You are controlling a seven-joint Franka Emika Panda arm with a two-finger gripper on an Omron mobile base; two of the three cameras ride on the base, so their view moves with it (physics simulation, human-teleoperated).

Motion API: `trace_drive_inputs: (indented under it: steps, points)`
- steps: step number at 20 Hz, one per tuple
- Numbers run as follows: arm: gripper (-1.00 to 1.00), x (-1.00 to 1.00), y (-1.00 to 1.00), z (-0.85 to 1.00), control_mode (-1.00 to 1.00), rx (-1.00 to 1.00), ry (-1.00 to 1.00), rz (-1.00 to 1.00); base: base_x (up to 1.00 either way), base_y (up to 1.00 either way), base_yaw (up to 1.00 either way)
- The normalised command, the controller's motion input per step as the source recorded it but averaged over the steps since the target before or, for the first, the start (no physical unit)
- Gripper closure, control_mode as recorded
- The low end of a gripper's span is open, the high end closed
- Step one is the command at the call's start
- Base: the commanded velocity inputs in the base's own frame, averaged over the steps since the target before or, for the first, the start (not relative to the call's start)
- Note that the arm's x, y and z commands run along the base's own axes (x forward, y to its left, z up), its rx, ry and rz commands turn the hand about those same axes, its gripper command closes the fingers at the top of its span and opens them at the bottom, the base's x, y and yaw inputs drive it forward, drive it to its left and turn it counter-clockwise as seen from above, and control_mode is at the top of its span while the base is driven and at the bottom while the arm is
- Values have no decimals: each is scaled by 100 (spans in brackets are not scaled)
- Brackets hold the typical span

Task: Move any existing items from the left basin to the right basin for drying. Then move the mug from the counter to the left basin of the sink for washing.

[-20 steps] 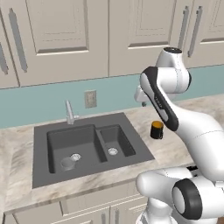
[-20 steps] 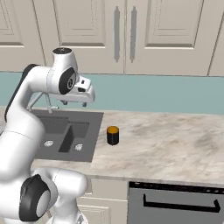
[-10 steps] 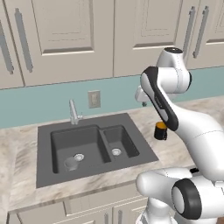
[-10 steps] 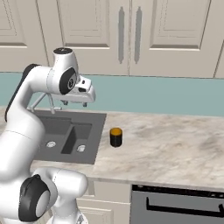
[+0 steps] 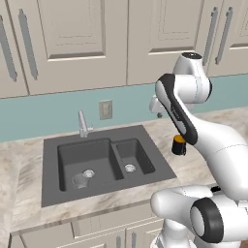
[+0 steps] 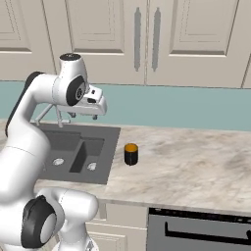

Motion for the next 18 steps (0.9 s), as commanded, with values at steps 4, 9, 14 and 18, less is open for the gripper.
trace_drive_inputs:
  steps: [4, 9, 14, 18]
  points:
    - [-100, 0, 0, 0, 100, 0, 0, 0, 13, 0, 0]
    - [-100, 0, 0, 0, 100, 0, 0, 0, 2, 0, 1]
    - [-100, 0, 0, 0, -100, 0, 0, 0, 0, 0, 0]
    - [-100, 0, 0, -1, -100, 0, 0, 0, 0, 0, 0]
